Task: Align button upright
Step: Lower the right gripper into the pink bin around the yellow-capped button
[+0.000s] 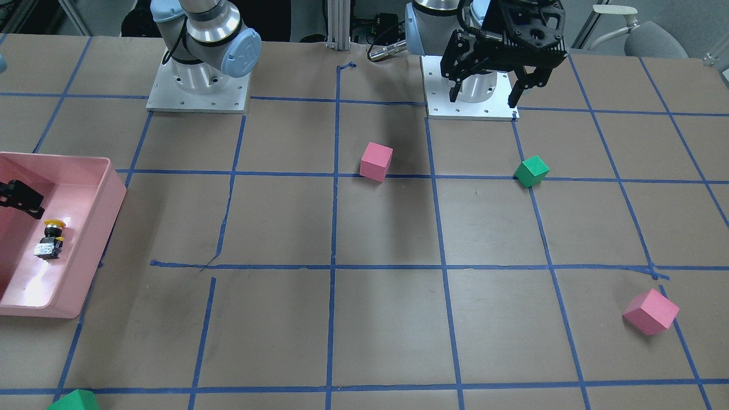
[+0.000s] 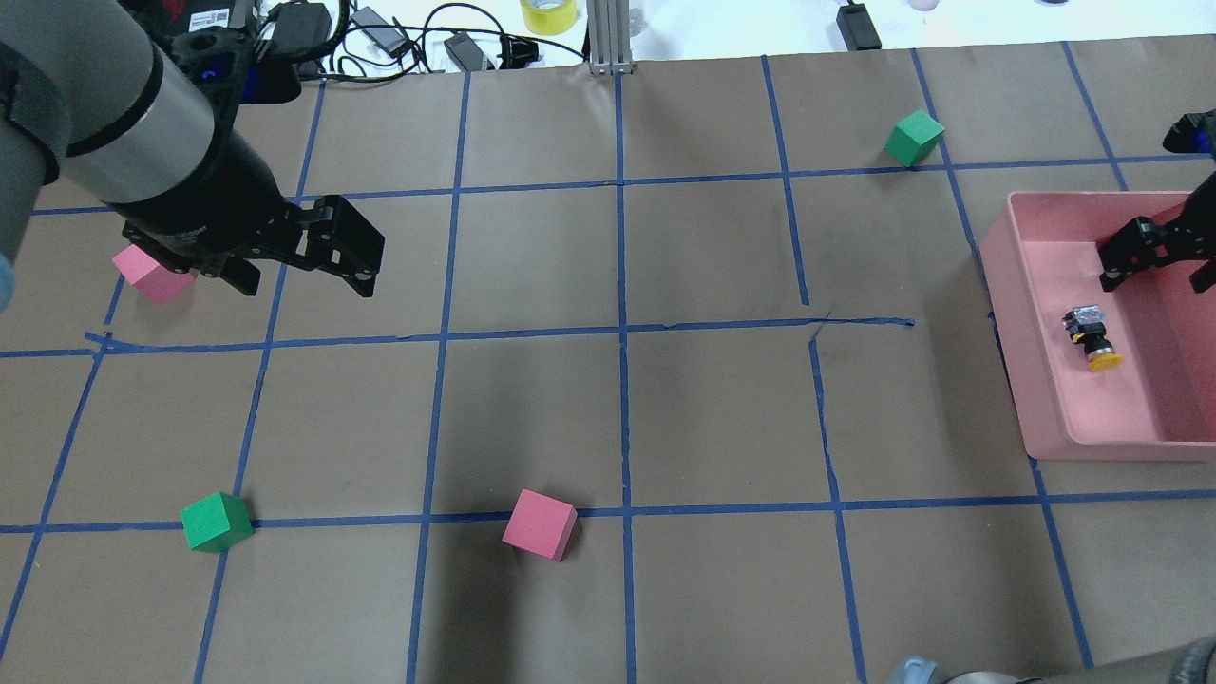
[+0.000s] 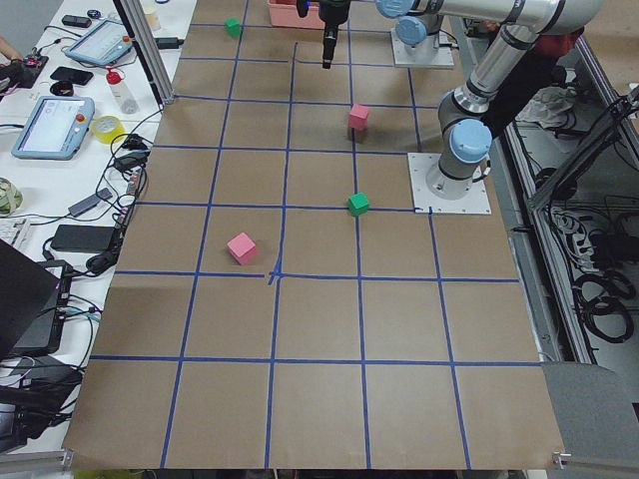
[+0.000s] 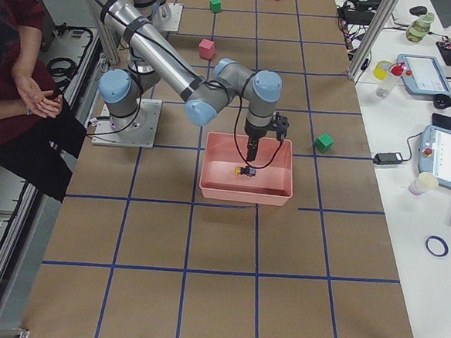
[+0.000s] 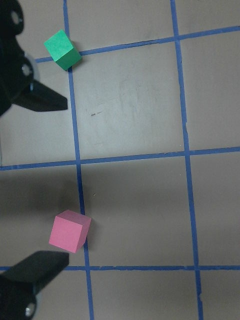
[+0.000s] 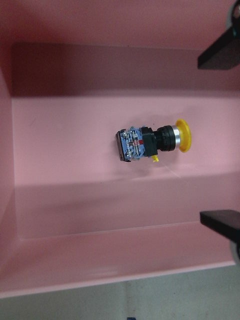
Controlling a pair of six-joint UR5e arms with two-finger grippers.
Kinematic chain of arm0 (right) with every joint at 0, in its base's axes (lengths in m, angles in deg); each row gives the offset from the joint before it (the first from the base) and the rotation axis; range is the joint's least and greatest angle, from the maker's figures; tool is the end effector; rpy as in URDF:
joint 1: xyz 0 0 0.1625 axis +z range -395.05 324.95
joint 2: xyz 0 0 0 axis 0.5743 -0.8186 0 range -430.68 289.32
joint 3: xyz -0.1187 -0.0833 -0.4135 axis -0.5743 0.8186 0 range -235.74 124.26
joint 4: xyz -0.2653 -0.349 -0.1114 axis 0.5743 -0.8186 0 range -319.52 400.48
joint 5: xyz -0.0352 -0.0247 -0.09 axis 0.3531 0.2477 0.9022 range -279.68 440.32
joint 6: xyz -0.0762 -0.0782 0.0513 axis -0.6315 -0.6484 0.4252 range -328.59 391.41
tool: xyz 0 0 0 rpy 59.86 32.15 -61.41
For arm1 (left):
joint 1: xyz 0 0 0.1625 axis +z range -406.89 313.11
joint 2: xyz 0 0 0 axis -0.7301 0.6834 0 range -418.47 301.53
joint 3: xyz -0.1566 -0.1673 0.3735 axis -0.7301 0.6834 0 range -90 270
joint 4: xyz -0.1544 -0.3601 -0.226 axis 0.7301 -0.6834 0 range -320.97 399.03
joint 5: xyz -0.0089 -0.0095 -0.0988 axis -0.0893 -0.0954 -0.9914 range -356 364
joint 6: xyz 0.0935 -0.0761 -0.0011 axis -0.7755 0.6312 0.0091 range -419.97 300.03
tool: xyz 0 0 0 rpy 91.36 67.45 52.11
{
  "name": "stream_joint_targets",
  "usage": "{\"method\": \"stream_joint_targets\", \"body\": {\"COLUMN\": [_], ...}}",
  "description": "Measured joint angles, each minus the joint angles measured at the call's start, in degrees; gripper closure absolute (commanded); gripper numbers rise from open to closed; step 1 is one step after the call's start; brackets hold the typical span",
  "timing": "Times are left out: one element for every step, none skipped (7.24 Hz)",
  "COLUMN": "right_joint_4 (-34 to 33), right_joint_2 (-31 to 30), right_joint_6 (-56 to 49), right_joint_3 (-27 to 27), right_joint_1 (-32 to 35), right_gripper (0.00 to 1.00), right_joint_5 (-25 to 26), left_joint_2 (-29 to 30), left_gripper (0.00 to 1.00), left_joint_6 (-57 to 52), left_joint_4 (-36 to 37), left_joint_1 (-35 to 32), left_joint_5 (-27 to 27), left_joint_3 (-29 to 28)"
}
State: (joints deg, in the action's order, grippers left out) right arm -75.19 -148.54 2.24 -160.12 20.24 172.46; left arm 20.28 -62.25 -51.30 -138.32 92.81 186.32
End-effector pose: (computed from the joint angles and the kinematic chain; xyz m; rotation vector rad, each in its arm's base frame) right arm -0.2225 -0.5476 0.2759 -0.1502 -3.1136 -0.0501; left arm -0.1471 -0.4506 0.5172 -0.1023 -3.1173 0.1253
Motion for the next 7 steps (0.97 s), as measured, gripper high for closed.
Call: {"method": "stream_joint_targets", "body": {"right_joint_4": [-0.5,-1.9,-3.7,-4.6,-5.0,-5.1,-5.2], "right_joint_2": [1.2,2.2,3.3,4.5,6.1,7.3,8.5], "right_joint_6": [0.2,0.4,0.6,0.7,1.0,1.7,2.4], "right_joint_3": [-0.1,-0.1,-0.2,-0.2,-0.2,-0.2,-0.3], "right_joint_1": [-0.4,-0.6,-0.6,-0.6,-0.6,-0.6,-0.6], "right_gripper": [0.0,0.0,0.0,0.0,0.0,0.0,0.0], "right_joint_5": [-0.4,-0.8,-1.2,-1.5,-1.5,-1.3,-1.2], "left_joint_2": [0.0,0.0,0.0,0.0,0.0,0.0,0.0], "left_gripper": [0.0,0.0,0.0,0.0,0.0,0.0,0.0], "left_joint_6": [0.0,0.0,0.0,0.0,0.0,0.0,-0.1], "left_joint_4": [0.0,0.1,0.0,0.0,0.0,0.0,0.0], "left_joint_1": [0.0,-0.1,-0.1,-0.1,-0.1,-0.1,-0.1], "left_joint_5": [-0.1,-0.1,-0.1,-0.1,-0.1,-0.2,-0.2], "left_joint_3": [0.0,0.0,0.0,0.0,0.0,0.0,0.0]}}
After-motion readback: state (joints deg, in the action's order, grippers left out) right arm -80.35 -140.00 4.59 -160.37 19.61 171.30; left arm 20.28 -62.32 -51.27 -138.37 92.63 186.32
